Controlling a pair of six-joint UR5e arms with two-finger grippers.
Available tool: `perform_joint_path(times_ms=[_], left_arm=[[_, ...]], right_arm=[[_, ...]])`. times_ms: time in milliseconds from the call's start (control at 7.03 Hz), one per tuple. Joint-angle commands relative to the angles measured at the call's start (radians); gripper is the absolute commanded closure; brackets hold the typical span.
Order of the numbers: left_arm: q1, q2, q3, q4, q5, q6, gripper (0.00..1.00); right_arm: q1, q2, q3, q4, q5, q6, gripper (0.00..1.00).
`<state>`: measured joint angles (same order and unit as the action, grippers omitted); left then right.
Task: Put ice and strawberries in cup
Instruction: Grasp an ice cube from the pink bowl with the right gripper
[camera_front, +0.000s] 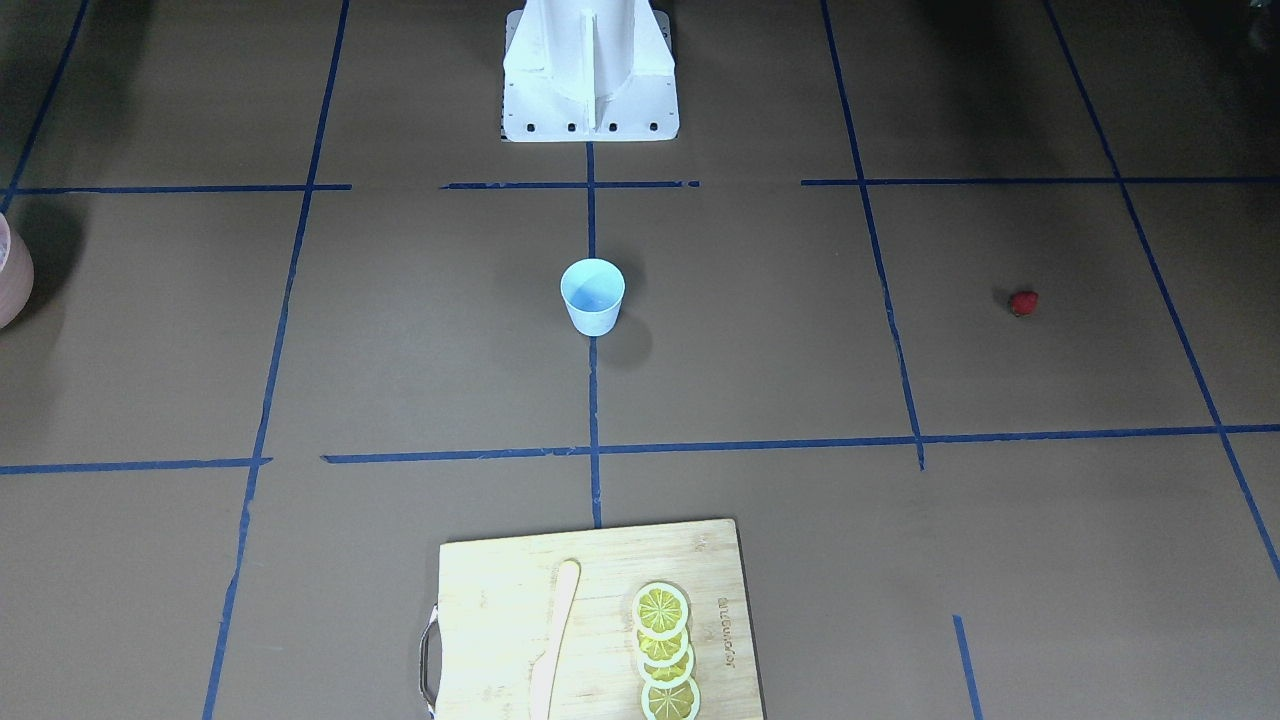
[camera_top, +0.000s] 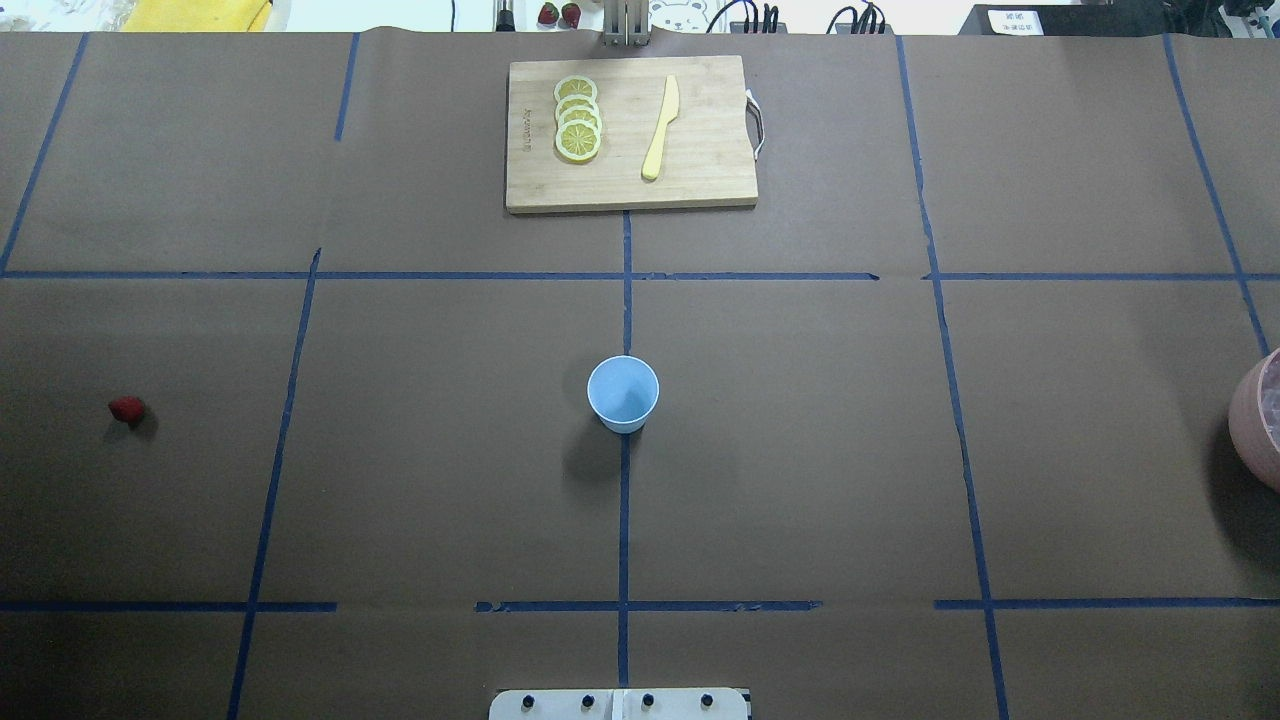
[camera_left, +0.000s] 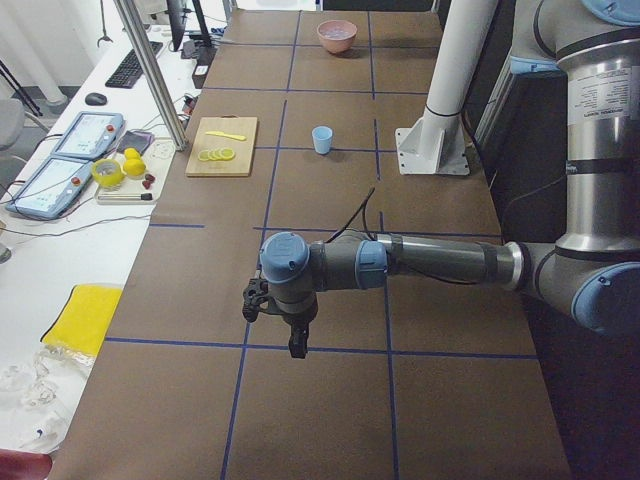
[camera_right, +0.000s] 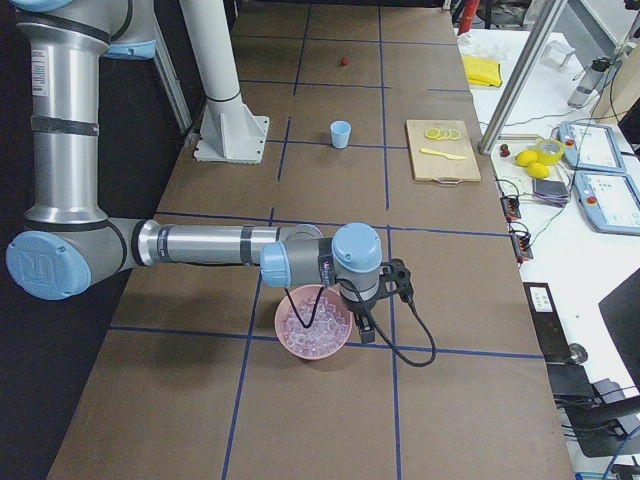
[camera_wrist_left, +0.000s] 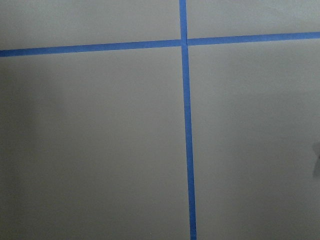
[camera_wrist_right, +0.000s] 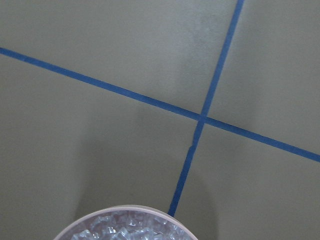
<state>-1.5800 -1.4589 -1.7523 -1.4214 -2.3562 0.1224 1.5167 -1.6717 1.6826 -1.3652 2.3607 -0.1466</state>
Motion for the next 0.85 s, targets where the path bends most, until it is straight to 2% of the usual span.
perform_joint_path(times_ms=[0, 427, 712], left_arm=[[0.0, 0.0, -0.001, -0.001, 0.0, -0.003, 0.0], [0.0, 0.0, -0.004, -0.001, -0.002, -0.003, 0.0], [0.0, 0.0, -0.004, -0.002, -0.002, -0.003, 0.0]], right_arm=[[-0.093, -0.043, 0.003, 0.061, -0.003, 0.045, 0.01], [-0.147, -0.13, 0.0, 0.19, -0.008, 0.12, 0.03], [-0.179, -0.134, -0.003, 0.192, -0.033, 0.122, 0.1]])
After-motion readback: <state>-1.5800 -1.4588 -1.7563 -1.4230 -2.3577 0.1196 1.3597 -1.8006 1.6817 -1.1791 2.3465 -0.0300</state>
